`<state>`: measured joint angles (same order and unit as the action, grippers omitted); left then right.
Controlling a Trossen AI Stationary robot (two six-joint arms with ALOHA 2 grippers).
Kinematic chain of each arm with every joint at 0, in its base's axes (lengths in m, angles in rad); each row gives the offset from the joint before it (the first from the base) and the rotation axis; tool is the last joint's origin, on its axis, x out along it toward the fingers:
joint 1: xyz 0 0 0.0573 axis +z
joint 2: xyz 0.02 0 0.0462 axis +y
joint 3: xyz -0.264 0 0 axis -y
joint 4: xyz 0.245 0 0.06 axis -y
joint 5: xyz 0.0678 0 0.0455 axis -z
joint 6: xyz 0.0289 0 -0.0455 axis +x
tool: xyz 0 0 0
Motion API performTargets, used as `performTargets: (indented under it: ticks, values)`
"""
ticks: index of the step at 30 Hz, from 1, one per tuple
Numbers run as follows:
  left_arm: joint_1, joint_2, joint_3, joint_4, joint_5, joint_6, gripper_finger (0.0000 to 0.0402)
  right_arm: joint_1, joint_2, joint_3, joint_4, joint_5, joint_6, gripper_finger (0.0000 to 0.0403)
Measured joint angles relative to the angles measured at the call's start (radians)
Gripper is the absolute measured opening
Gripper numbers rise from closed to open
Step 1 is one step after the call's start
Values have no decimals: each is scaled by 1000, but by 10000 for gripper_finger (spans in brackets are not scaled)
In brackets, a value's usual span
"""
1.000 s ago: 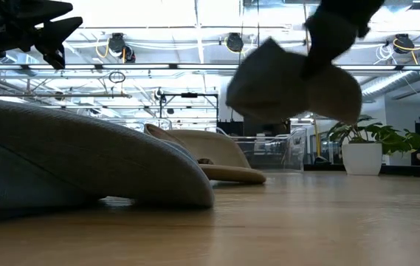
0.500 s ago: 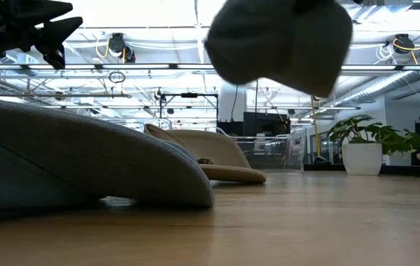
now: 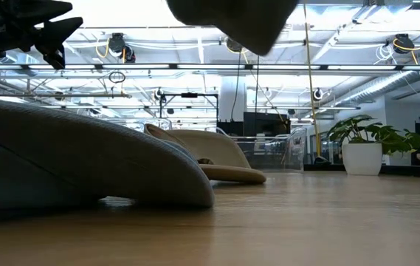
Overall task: Pick & Place hat
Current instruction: Put the top right blue cap into the right transparent bin
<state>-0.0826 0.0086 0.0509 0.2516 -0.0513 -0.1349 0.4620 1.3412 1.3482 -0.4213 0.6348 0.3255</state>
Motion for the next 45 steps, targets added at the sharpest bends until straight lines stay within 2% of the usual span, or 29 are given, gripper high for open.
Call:
performTargets:
  ticks: [3,11,15,23,33,45]
  values:
    - [0,0,0,0,0,0,136,-8,0,0,40,-60,-49,0]
    - [0,0,0,0,0,0,148,-11,1,0,210,-51,-174,0]
    - [0,0,0,0,0,0,148,-11,0,0,290,16,-178,0]
    - [0,0,0,0,0,0,136,-5,0,0,334,154,-154,0]
    - [0,0,0,0,0,0,149,-4,4,0,351,185,-147,0]
    - [0,0,0,0,0,23,139,-12,4,0,346,294,-132,0]
